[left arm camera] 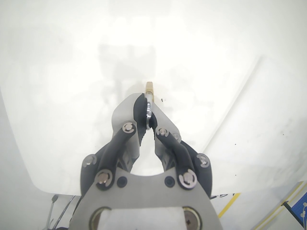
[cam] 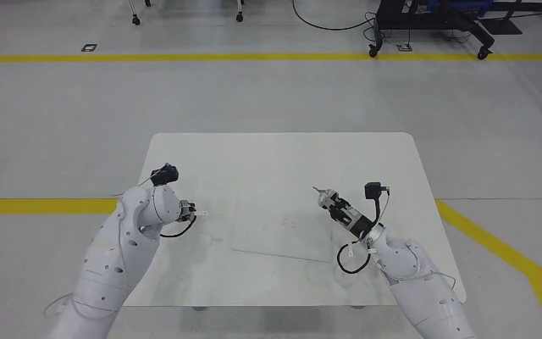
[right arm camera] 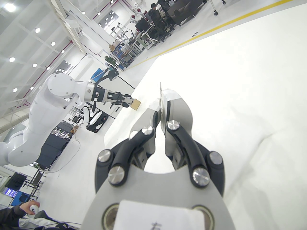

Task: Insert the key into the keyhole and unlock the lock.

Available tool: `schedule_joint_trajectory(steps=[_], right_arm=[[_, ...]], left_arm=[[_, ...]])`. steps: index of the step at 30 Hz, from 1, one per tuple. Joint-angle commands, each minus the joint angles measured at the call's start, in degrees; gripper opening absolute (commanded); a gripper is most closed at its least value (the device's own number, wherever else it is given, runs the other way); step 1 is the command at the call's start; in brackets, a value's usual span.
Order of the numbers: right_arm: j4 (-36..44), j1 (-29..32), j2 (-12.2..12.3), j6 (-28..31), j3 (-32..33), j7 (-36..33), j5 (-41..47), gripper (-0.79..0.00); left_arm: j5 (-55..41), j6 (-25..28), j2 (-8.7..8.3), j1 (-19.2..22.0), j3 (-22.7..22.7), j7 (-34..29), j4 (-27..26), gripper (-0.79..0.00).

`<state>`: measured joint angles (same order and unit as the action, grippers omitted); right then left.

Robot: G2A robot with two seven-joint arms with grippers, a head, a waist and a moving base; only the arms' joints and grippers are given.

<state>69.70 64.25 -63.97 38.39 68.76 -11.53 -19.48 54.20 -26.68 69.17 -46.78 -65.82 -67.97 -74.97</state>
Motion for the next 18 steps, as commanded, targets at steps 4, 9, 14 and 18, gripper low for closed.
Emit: schedule_joint_trajectory(steps=[4, 9, 14, 18], right_arm=[[0.0, 0.0, 0.0, 0.0, 0.0, 0.0, 0.0, -0.785], [0.0, 0.0, 0.0, 0.0, 0.0, 0.0, 0.0, -0.785], [0.0, 0.0, 0.0, 0.0, 0.0, 0.0, 0.0, -0.785], [0.0, 0.0, 0.0, 0.0, 0.0, 0.0, 0.0, -0.785]], left_arm=[[0.5, -0.2, -0.17, -0.9, -1.1, 1.5, -2.3, -0.785], [-1.0, 4.9, -0.62, -5.0, -3.2, 7.4, -9.0, -0.785], [-12.0, 18.8, -0.51, -10.4, -4.6, 16.3, -12.2, -0.785], [-22.0, 29.8, 0.60, -8.5, -0.8, 17.3, -7.7, -0.785]])
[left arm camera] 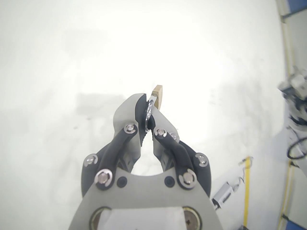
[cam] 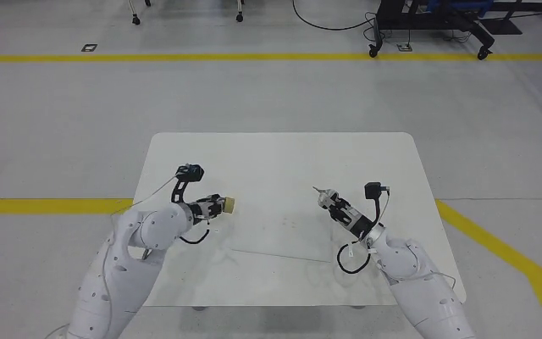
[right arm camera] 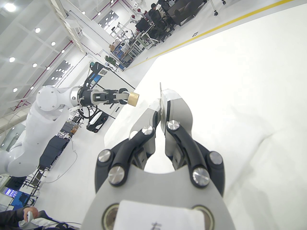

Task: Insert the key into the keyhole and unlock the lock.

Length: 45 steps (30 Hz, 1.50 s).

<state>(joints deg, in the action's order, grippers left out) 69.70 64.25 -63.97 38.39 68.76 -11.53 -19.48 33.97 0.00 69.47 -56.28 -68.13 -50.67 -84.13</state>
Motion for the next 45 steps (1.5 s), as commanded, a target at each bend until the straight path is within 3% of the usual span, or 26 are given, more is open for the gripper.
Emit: schedule_joint_trajectory(steps=[1, 5, 9, 19, 24, 28, 31, 37, 45], right_arm=[[0.0, 0.0, 0.0, 0.0, 0.0, 0.0, 0.0, -0.785], [0.0, 0.0, 0.0, 0.0, 0.0, 0.0, 0.0, -0.785], [0.0, 0.0, 0.0, 0.0, 0.0, 0.0, 0.0, -0.785], [0.0, 0.0, 0.0, 0.0, 0.0, 0.0, 0.0, -0.785], [0.2, -0.8, -0.8, -4.6, 0.3, 3.6, 6.6, -0.785], [0.5, -2.0, -1.8, -9.9, -1.0, 3.2, 14.1, -0.785], [1.8, -2.2, -2.4, -13.0, -1.7, 1.6, 18.9, -0.785], [4.1, -2.2, -3.1, -14.9, -1.8, -2.1, 26.8, -0.785], [7.9, -0.7, -3.1, -15.5, -1.0, -10.9, 34.2, -0.785]], left_arm=[[-3.0, 4.7, 0.65, 2.1, 2.9, 0.3, 2.8, -0.785], [-3.8, 8.0, 2.24, 7.1, 8.3, 4.2, 6.0, -0.785], [-4.1, 9.8, 3.06, 9.2, 9.9, 9.6, 6.8, -0.785], [-4.8, 10.3, 3.10, 9.0, 9.9, 9.4, 6.8, -0.785], [-6.5, 12.4, 3.51, 5.5, 9.8, 19.9, 8.7, -0.785], [-19.1, 21.7, 4.81, 4.2, 10.1, 27.8, 12.7, -0.785], [-33.4, 32.7, 6.18, 5.6, 11.9, 24.8, 17.8, -0.785], [-36.9, 36.7, 9.09, 11.8, 18.2, 22.4, 26.6, -0.785], [-37.0, 38.7, 11.41, 16.0, 21.3, 23.1, 33.8, -0.785]])
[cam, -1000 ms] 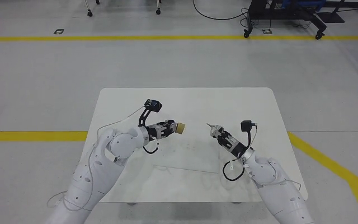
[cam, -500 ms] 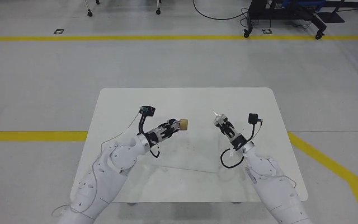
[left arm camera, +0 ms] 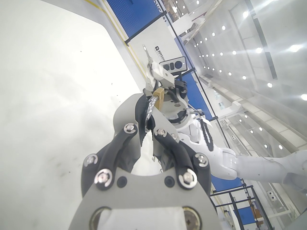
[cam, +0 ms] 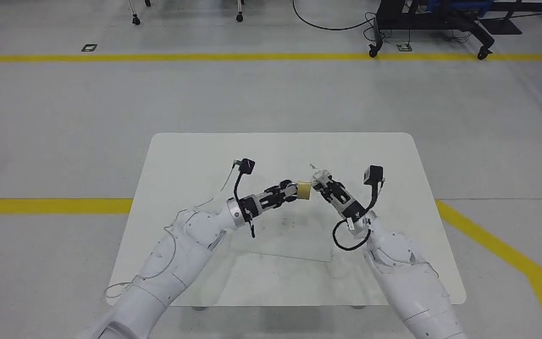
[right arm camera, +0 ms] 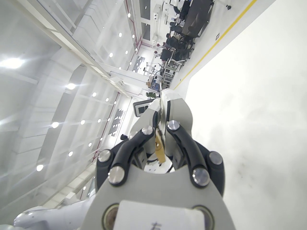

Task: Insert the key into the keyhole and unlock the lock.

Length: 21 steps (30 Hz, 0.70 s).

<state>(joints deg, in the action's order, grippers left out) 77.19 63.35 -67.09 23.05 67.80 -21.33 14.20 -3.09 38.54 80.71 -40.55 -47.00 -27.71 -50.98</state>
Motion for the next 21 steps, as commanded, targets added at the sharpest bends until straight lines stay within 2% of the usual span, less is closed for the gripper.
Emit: schedule_joint_trajectory(steps=[1, 12, 14, 16, 19, 21], right_arm=[[0.8, 0.3, 0.0, -0.4, 0.0, -2.0, 0.9, -0.785], [5.7, 2.6, 0.4, -0.7, 2.0, -11.8, 5.9, -0.785], [6.7, 3.2, 0.5, -0.2, 2.6, -11.8, 5.8, -0.785], [7.7, 3.7, 0.6, 0.6, 4.1, -10.8, 6.3, -0.785], [9.2, 4.7, 0.9, 2.5, 6.9, -8.1, 5.3, -0.785], [10.4, 5.5, 1.1, 3.8, 8.4, -5.9, 3.2, -0.785]], left_arm=[[0.3, 0.3, 0.35, 0.6, 0.3, 0.3, 1.2, -0.785], [-1.2, 0.9, 1.70, 1.9, 0.7, -0.6, 4.8, -0.785], [-6.0, 0.8, 2.03, 1.7, 0.2, -2.6, 5.5, -0.785], [-14.6, -1.7, 2.45, 1.3, -1.1, -5.7, 6.8, -0.785], [-30.9, -7.5, 3.00, 1.4, -4.0, -14.6, 9.5, -0.785], [-37.0, -11.5, 3.18, 2.3, -5.3, -20.7, 11.9, -0.785]])
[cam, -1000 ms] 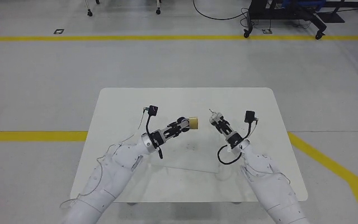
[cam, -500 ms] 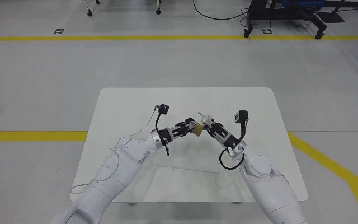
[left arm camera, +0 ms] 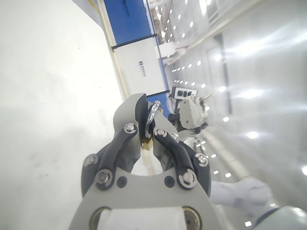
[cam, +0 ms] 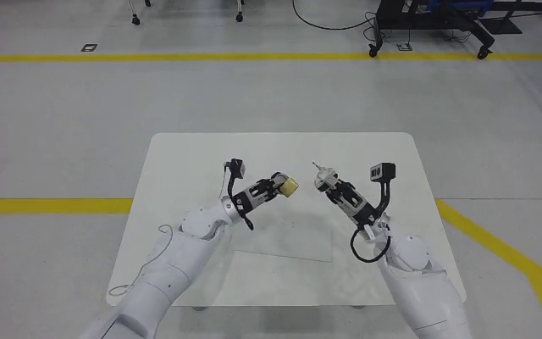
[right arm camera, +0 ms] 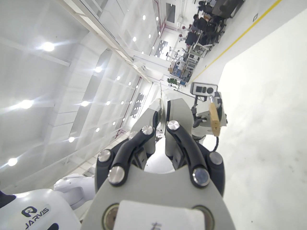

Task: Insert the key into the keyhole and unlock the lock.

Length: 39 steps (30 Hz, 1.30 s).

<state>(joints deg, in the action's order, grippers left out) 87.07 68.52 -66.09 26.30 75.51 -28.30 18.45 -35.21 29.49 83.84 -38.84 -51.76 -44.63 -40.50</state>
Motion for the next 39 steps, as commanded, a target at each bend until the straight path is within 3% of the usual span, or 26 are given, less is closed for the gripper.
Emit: schedule_joint_trajectory(steps=[1, 18, 20, 23, 26, 28, 31, 39], right_arm=[[1.1, 0.8, 0.1, 1.1, 1.4, 2.0, -1.9, -0.785], [2.4, 1.6, 0.3, 0.9, 3.3, 2.7, -1.6, -0.785], [2.4, 1.6, 0.3, 0.9, 3.3, 2.7, -1.6, -0.785], [2.9, 1.7, 0.4, 0.1, 3.6, 3.3, -4.7, -0.785], [7.4, 2.7, 0.8, -5.8, 4.0, 3.3, -11.3, -0.785], [10.8, 3.5, 1.2, -11.8, 4.5, -1.0, -13.2, -0.785], [18.9, 5.3, 2.0, -22.3, 5.9, -7.3, -17.1, -0.785], [34.8, 9.6, 3.2, -42.1, 8.2, -12.6, -27.9, -0.785]], left_arm=[[-7.0, -5.3, 0.17, 1.3, -0.9, -6.4, 2.7, -0.785], [-8.1, -6.2, 0.23, 1.5, -1.1, -7.4, 2.9, -0.785], [-11.6, -9.1, 0.31, 0.1, -2.0, -8.0, 2.1, -0.785], [-20.3, -16.4, 0.35, -0.7, -4.4, -16.1, 3.5, -0.785], [-26.1, -20.2, 0.79, -0.3, -5.8, -21.5, 6.1, -0.785], [-28.6, -22.0, 1.43, 0.0, -5.8, -23.4, 7.5, -0.785], [-28.5, -25.0, 2.59, 1.4, -4.2, -23.4, 9.8, -0.785], [-29.4, -29.4, 5.78, 4.7, -1.4, -24.0, 14.1, -0.785]])
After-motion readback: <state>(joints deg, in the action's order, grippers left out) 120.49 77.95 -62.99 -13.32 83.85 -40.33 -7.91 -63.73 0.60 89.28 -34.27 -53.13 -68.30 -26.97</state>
